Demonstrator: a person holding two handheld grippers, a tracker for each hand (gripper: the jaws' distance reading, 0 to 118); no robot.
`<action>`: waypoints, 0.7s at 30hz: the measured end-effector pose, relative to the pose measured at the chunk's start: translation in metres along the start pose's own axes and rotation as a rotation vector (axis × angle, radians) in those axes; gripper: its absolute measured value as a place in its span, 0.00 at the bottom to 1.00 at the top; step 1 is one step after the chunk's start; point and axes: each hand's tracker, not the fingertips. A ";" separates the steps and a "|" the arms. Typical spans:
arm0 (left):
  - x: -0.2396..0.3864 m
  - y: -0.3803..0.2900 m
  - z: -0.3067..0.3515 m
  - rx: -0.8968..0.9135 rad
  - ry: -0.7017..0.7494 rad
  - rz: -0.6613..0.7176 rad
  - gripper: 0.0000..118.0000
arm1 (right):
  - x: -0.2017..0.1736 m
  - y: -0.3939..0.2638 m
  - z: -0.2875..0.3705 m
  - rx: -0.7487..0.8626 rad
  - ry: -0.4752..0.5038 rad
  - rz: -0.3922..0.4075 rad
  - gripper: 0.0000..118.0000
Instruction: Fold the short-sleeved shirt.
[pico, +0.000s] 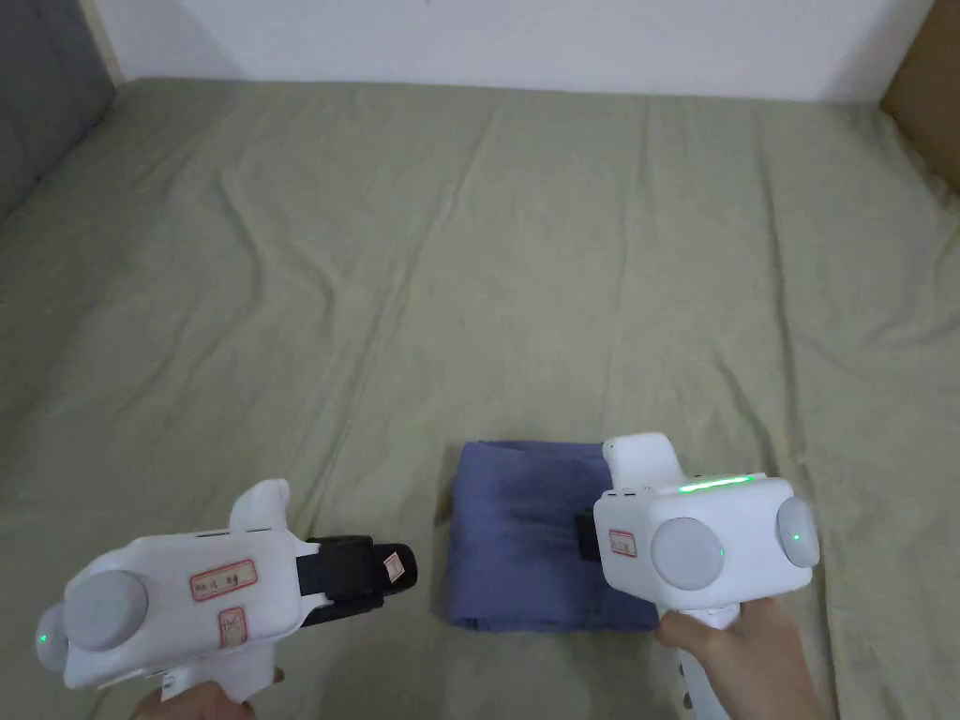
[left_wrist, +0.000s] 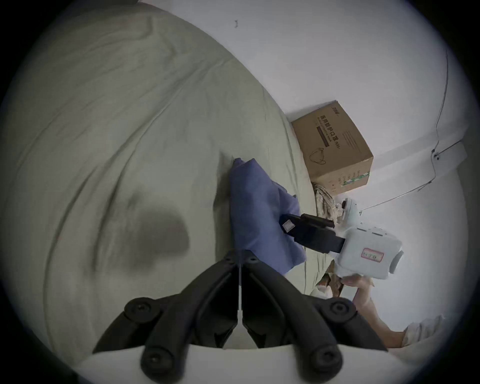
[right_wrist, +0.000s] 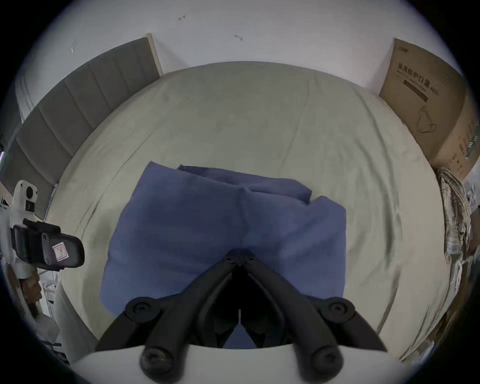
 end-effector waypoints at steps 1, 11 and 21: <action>0.001 0.003 -0.003 0.001 -0.008 -0.003 0.19 | 0.001 0.000 -0.001 -0.003 0.004 -0.005 0.01; -0.002 0.041 -0.082 -0.162 -0.148 0.070 1.00 | 0.002 -0.002 -0.001 -0.004 0.004 -0.008 0.01; 0.009 0.045 -0.128 -0.216 -0.259 0.102 0.96 | 0.008 -0.003 -0.002 -0.001 0.032 -0.047 0.01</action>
